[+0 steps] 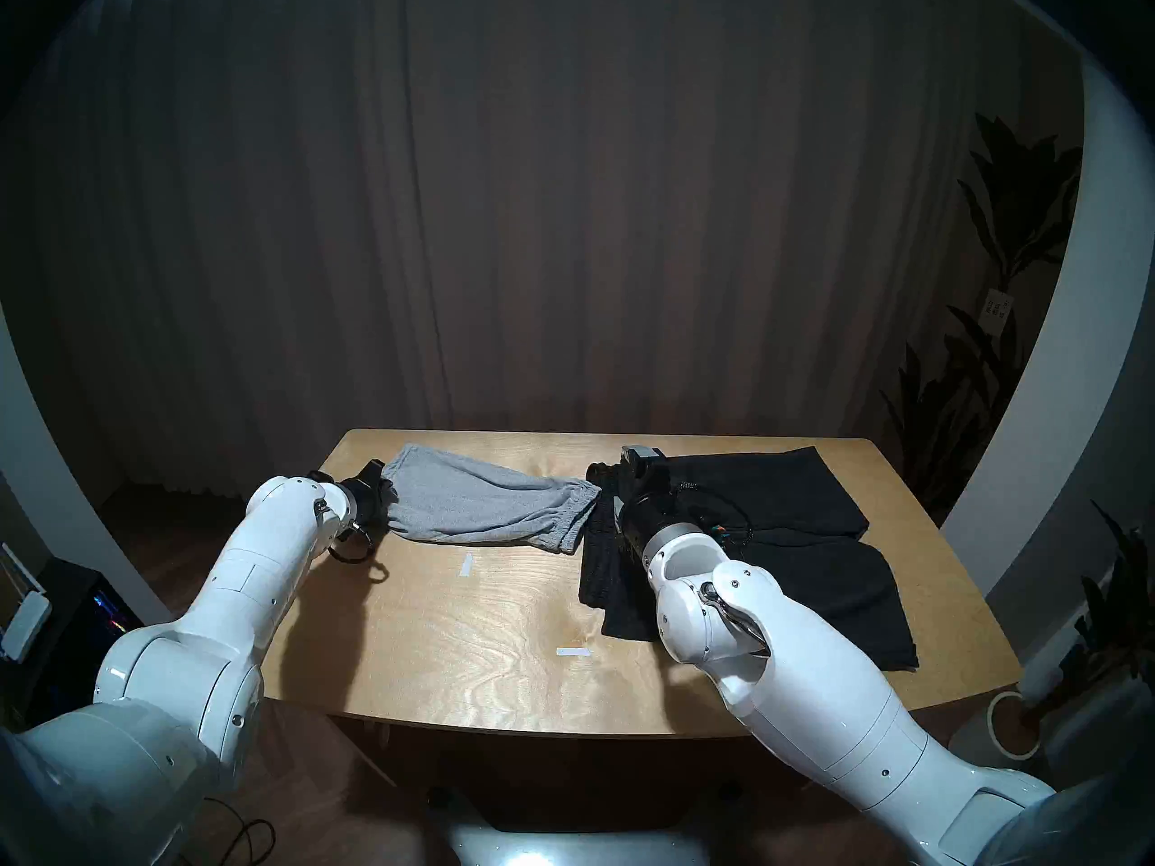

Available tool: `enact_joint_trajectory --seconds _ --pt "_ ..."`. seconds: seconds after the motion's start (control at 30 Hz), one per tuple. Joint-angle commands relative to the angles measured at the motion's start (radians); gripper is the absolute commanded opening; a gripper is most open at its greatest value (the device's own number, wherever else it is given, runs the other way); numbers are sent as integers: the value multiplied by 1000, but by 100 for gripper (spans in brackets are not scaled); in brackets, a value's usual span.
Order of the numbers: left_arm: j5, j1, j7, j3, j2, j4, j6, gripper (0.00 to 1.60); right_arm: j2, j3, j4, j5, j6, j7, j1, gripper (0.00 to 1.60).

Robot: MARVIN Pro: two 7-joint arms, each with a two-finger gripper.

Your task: Fold pants twice and stack them

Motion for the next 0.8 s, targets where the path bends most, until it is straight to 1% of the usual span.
enact_joint_trajectory --seconds 0.0,0.03,0.07,0.1,0.13,0.23,0.63,0.67,0.7,0.77 --pt "23 -3 0 44 -45 91 19 72 -4 7 -24 4 0 16 -2 160" --pt "25 -8 0 45 -46 97 20 51 -4 8 -24 5 0 17 -3 160" --pt "25 -12 -5 45 -45 100 20 43 -4 8 -25 6 1 17 -3 160" --pt "25 -12 -5 45 -45 100 20 43 -4 8 -25 6 1 17 -3 160" --pt "23 -17 -10 42 -42 107 27 0 -5 8 -26 9 3 17 -4 160" --pt "18 -12 -16 36 -32 102 40 0 -7 5 -26 11 5 16 -5 160" --pt "-37 93 -23 -8 21 2 93 0 -12 -6 -14 17 19 15 3 160" --pt "-40 82 -21 -4 20 22 99 0 -12 -8 -13 18 21 14 3 160" --pt "-45 101 -21 -13 25 0 100 0 -12 -9 -12 18 22 14 4 160" --pt "-49 110 -19 -14 28 -9 104 0 -13 -10 -12 19 24 14 5 160"
